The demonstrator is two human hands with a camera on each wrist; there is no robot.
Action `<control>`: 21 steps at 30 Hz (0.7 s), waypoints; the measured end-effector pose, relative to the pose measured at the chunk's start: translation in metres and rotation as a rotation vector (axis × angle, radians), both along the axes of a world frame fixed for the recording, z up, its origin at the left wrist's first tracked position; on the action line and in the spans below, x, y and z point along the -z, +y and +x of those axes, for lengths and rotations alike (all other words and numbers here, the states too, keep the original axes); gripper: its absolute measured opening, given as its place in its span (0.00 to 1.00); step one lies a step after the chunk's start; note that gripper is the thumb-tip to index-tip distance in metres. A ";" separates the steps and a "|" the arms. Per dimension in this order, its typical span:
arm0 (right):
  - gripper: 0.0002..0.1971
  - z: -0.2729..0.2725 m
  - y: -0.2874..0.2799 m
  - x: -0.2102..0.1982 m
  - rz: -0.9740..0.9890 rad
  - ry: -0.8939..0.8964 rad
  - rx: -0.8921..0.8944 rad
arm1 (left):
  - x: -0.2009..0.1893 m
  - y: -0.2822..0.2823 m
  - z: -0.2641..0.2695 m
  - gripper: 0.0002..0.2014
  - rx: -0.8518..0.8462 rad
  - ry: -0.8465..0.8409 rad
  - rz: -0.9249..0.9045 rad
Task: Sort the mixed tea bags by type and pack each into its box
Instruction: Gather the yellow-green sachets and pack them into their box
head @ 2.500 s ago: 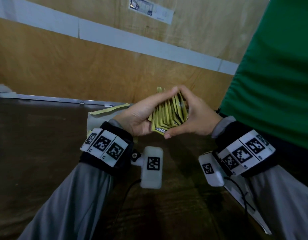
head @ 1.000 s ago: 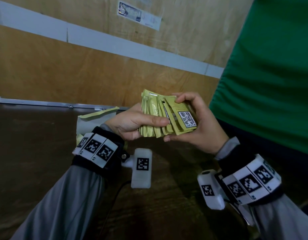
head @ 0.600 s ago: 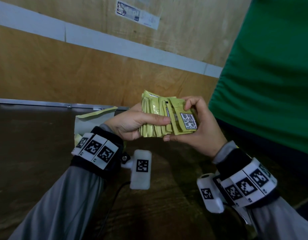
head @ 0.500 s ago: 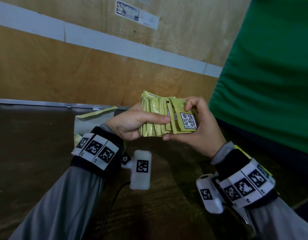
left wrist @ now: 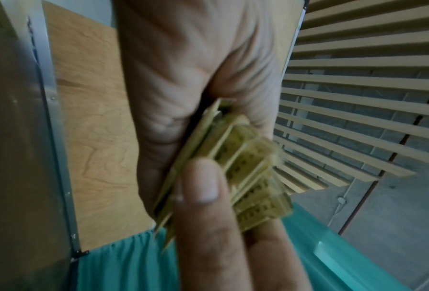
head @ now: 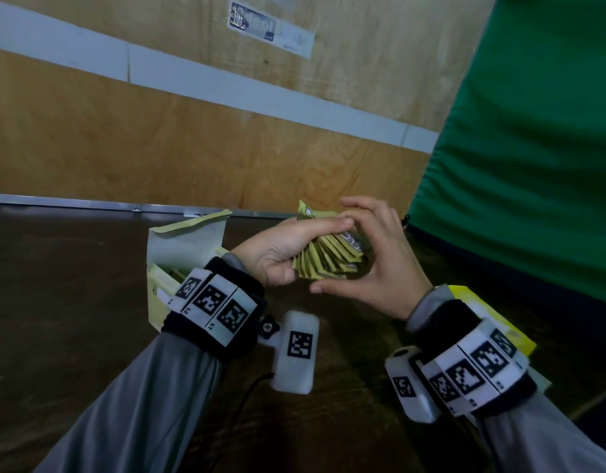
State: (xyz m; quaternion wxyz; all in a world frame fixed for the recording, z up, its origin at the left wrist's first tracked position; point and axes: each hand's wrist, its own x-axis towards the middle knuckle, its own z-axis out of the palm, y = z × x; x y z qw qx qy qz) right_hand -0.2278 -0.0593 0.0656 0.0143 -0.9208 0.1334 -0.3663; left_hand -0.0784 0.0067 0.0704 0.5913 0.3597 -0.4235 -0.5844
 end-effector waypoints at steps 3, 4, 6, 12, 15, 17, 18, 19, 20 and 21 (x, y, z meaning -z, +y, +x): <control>0.38 0.000 0.006 0.008 -0.021 -0.019 0.003 | -0.001 0.000 0.002 0.13 -0.020 0.059 -0.005; 0.37 0.001 0.007 0.012 -0.025 -0.014 0.008 | -0.001 0.001 0.002 0.11 -0.026 0.095 -0.018; 0.36 0.003 0.008 0.016 -0.002 -0.013 0.014 | -0.002 0.002 0.002 0.10 -0.029 0.172 -0.038; 0.32 0.005 0.006 0.017 0.012 -0.147 -0.036 | -0.010 0.008 -0.013 0.26 -0.044 -0.001 0.003; 0.37 0.006 0.009 0.017 0.113 -0.235 -0.089 | -0.012 0.011 -0.013 0.39 -0.045 -0.089 0.049; 0.44 0.010 0.012 0.017 0.144 -0.274 -0.110 | -0.015 0.013 -0.012 0.36 -0.053 -0.148 0.052; 0.45 0.013 0.014 0.017 0.161 -0.278 -0.121 | -0.016 0.013 -0.012 0.32 -0.073 -0.151 0.047; 0.45 0.016 0.016 0.016 0.184 -0.280 -0.129 | -0.017 0.013 -0.011 0.30 -0.100 -0.145 0.047; 0.43 0.018 0.017 0.014 0.206 -0.287 -0.125 | -0.017 0.014 -0.012 0.29 -0.124 -0.146 0.048; 0.39 0.021 0.018 0.012 0.227 -0.297 -0.110 | -0.017 0.014 -0.010 0.29 -0.132 -0.153 0.052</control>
